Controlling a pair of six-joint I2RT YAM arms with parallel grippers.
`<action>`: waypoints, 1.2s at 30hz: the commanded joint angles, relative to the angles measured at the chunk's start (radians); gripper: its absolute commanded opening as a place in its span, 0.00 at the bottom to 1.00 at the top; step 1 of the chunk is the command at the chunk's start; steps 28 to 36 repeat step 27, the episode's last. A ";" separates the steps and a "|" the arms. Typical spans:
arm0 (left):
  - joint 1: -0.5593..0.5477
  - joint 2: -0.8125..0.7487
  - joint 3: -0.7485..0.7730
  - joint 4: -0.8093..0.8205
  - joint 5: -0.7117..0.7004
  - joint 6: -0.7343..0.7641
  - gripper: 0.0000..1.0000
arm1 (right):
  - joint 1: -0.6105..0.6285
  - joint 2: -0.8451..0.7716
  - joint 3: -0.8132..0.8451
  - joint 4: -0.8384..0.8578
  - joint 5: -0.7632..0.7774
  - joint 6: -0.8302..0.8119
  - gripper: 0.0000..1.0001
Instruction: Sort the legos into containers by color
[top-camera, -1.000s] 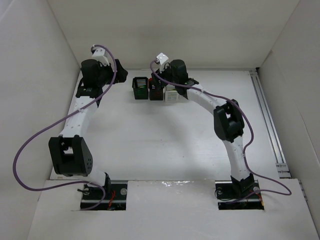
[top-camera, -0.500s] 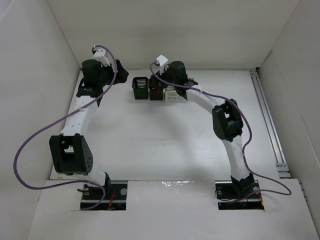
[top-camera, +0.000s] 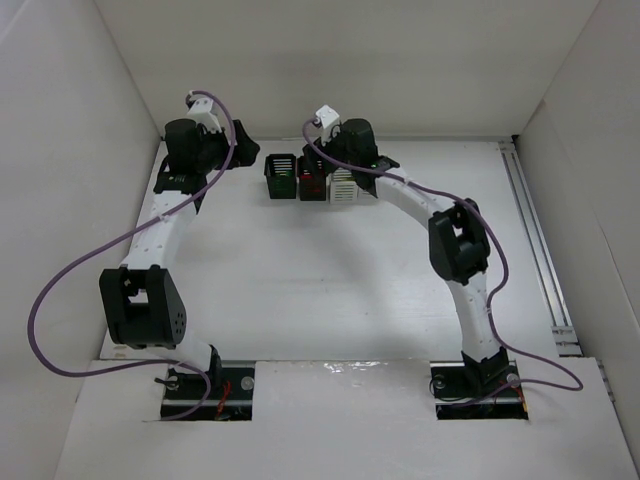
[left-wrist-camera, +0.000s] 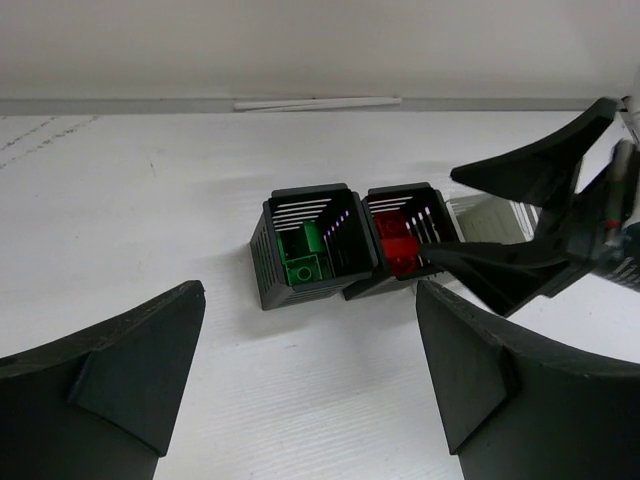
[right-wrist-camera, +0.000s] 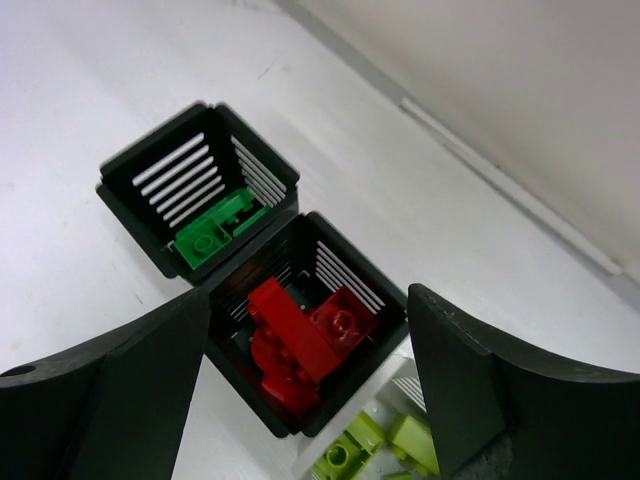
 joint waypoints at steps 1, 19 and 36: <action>0.003 -0.046 0.014 0.059 0.033 0.022 0.84 | -0.032 -0.163 0.021 0.066 0.028 0.047 0.84; 0.046 -0.219 -0.250 -0.036 -0.021 0.206 1.00 | -0.532 -0.891 -0.827 -0.045 0.071 0.101 0.99; 0.142 -0.190 -0.316 -0.045 -0.019 0.185 1.00 | -0.682 -0.921 -0.954 -0.045 -0.008 0.046 0.99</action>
